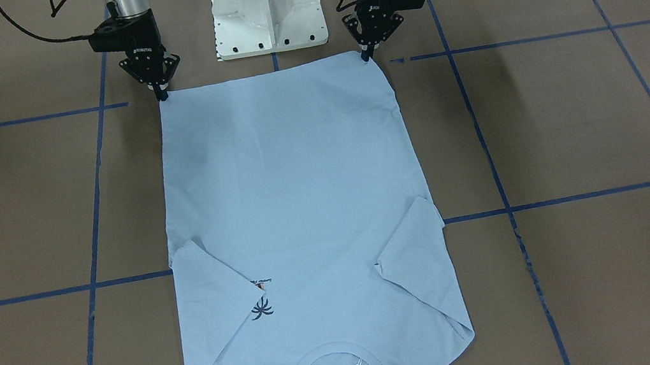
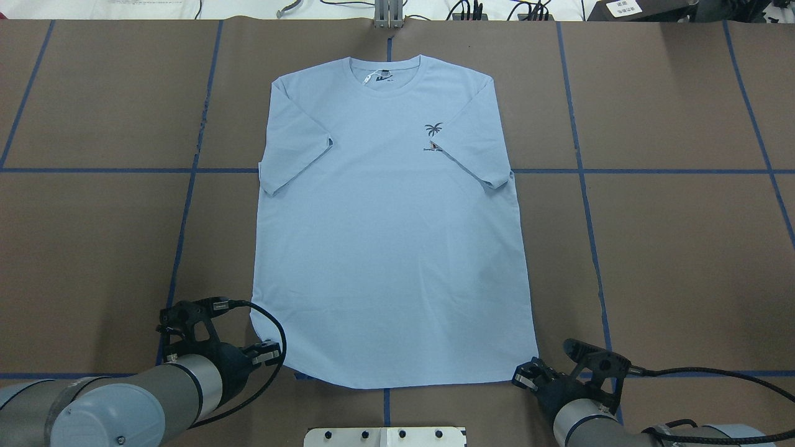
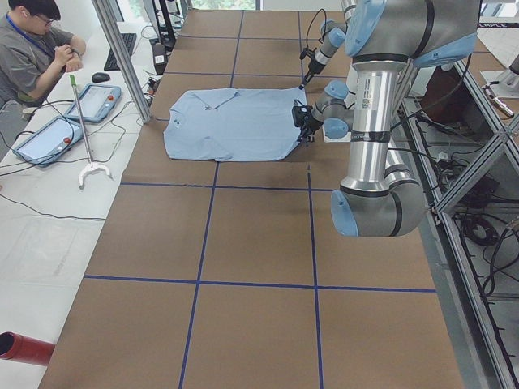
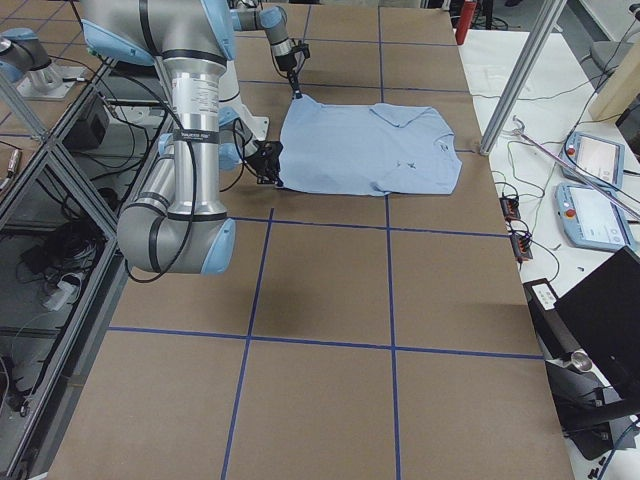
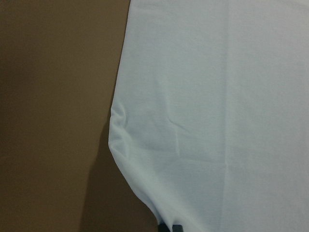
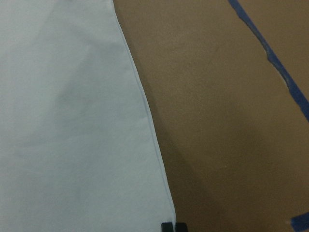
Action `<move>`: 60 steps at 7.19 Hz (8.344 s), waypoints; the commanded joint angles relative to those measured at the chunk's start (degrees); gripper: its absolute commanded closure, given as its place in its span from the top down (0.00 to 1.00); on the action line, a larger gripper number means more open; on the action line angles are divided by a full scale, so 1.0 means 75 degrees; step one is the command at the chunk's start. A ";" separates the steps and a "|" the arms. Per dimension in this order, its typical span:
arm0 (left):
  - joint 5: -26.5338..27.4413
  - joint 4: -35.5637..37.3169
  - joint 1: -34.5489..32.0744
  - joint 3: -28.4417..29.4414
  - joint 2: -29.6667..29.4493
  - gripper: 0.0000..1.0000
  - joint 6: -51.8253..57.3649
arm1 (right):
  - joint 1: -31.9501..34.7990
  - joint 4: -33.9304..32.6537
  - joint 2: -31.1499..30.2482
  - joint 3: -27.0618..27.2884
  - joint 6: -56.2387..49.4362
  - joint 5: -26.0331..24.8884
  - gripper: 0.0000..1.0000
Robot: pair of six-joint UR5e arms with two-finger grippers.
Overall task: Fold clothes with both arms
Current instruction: 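Lift the hem with both grippers and carry it toward the collar, then lay the hem down at the collar with both grippers, then open the left gripper and draw it back to the shirt's side edge, then grasp the shirt side with the left gripper and drag it farther away, then release the left gripper and move the right gripper to the collar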
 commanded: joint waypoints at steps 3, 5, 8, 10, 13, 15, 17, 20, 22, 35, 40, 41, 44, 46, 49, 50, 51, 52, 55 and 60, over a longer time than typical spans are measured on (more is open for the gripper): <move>-0.1540 0.3744 -0.0028 -0.2841 -0.1326 0.00 0.0018 | 0.0245 -0.4723 0.1596 0.3559 -0.0769 0.1344 0.00; -0.1896 0.5492 -0.0680 -0.2883 -0.3055 0.00 0.0970 | 0.1588 -0.6012 0.3404 0.3414 -0.2217 0.2448 0.00; -0.2916 0.4096 -0.3372 -0.1158 -0.3106 0.00 0.3469 | 0.3731 -0.4733 0.3656 0.1828 -0.4062 0.3311 0.00; -0.3012 0.2839 -0.4347 0.0287 -0.3118 0.00 0.4001 | 0.4988 -0.2835 0.4029 -0.0303 -0.4811 0.3775 0.00; -0.2978 0.1366 -0.5207 0.2777 -0.3688 0.00 0.4717 | 0.6187 -0.1343 0.5048 -0.3338 -0.5388 0.4185 0.00; -0.2930 -0.0148 -0.5301 0.4715 -0.4147 0.00 0.4869 | 0.6411 0.0074 0.5646 -0.5496 -0.5460 0.4186 0.00; -0.2476 -0.0738 -0.5290 0.6263 -0.4604 0.00 0.4893 | 0.6435 0.0745 0.5871 -0.6720 -0.5612 0.4127 0.00; -0.2415 -0.1127 -0.5150 0.6809 -0.4629 0.00 0.5209 | 0.6447 0.0783 0.5883 -0.6877 -0.5706 0.4115 0.00; -0.2415 -0.1127 -0.5102 0.6797 -0.4629 0.00 0.5244 | 0.6576 0.0795 0.5942 -0.6830 -0.5870 0.4115 0.00; -0.2040 -0.1385 -0.3075 0.3328 -0.1653 0.72 0.4131 | 0.6494 0.1170 0.5157 -0.5799 -0.6667 0.4186 1.00; -0.2040 -0.1384 -0.2829 0.3410 -0.1688 0.01 0.4108 | 0.6494 0.1170 0.5121 -0.5810 -0.6667 0.4174 1.00; -0.2040 -0.1384 -0.2829 0.3364 -0.1700 0.00 0.4120 | 0.6494 0.1170 0.5121 -0.5810 -0.6656 0.4174 1.00; -0.2063 -0.1326 -0.3491 0.3012 -0.1385 0.00 0.5644 | 0.6482 0.1170 0.5121 -0.5810 -0.6609 0.4174 1.00; -0.2075 -0.1407 -0.5140 0.4245 -0.1488 0.00 0.7554 | 0.6482 0.1170 0.5133 -0.5810 -0.6620 0.4186 1.00; -0.2052 -0.3255 -0.6635 0.8913 -0.4066 0.00 0.8983 | 0.6494 0.1182 0.5145 -0.5799 -0.6609 0.4186 1.00; -0.2051 -0.3306 -0.6672 0.9672 -0.4809 0.00 0.8995 | 0.6494 0.1193 0.5180 -0.5776 -0.6585 0.4186 1.00; -0.2051 -0.3330 -0.6707 0.9703 -0.4863 0.00 0.9006 | 0.6494 0.1193 0.5203 -0.5740 -0.6574 0.4186 1.00; -0.2075 -0.3539 -0.6742 0.9669 -0.4701 0.87 0.9007 | 0.6459 0.1182 0.5238 -0.5740 -0.6469 0.4174 1.00; -0.3030 -0.3986 -0.6778 0.8183 -0.3870 1.00 0.8890 | 0.5992 0.1170 0.6848 -0.6975 -0.4087 0.4116 0.96; -0.3071 -0.3998 -0.6743 0.7852 -0.3727 1.00 0.8561 | 0.4796 0.2282 0.8483 -0.9733 -0.2905 0.3028 0.76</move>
